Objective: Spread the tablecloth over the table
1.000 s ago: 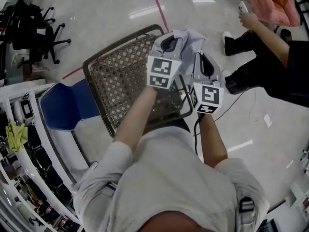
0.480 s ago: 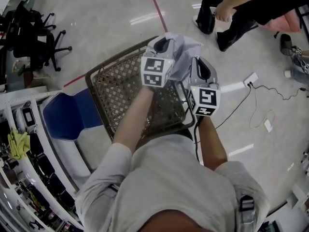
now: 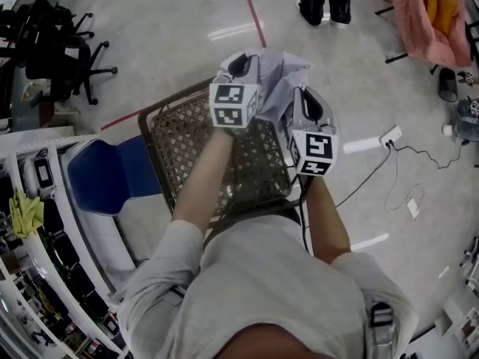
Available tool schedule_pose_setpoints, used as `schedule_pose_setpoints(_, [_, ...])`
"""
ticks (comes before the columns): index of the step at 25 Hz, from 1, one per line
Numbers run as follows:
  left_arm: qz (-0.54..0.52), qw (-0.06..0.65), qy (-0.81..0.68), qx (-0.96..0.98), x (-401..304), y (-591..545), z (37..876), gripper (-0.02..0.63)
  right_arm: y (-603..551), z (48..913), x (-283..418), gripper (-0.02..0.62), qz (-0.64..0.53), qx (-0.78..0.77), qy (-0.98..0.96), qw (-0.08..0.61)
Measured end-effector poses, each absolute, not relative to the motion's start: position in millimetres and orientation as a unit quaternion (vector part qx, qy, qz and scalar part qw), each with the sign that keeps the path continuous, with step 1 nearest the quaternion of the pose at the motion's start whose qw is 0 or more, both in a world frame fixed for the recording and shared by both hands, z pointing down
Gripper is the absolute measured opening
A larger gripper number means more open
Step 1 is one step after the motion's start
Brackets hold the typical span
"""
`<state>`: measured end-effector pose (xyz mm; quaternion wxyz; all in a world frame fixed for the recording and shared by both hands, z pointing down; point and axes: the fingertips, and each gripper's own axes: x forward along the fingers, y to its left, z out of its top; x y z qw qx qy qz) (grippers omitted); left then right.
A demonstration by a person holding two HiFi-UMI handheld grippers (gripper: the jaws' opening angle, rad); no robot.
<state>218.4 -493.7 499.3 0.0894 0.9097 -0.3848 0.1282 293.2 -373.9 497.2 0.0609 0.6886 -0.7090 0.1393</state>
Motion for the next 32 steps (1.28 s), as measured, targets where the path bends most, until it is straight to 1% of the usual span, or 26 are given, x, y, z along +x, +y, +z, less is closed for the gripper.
schedule_pose_setpoints(7, [0.115, 0.098, -0.439, 0.886, 155.6, -512.8, 493.3, 0.026, -398.3, 501.0, 266.6, 0.006, 0.140, 0.667, -0.729, 0.062])
schedule_pose_setpoints(15, [0.079, 0.111, -0.516, 0.846, 53.0, -528.4, 473.6, 0.026, -416.8, 491.2, 219.2, 0.007, 0.129, 0.637, -0.757, 0.064])
schedule_pose_setpoints(23, [0.057, 0.085, -0.547, 0.831, 0.2, -524.8, 442.4, 0.026, -421.7, 475.6, 175.9, 0.006, 0.113, 0.612, -0.781, 0.064])
schedule_pose_setpoints(32, [0.051, 0.095, -0.587, 0.803, -73.4, -497.8, 443.6, 0.026, -417.9, 466.1, 115.5, 0.006, 0.100, 0.576, -0.809, 0.066])
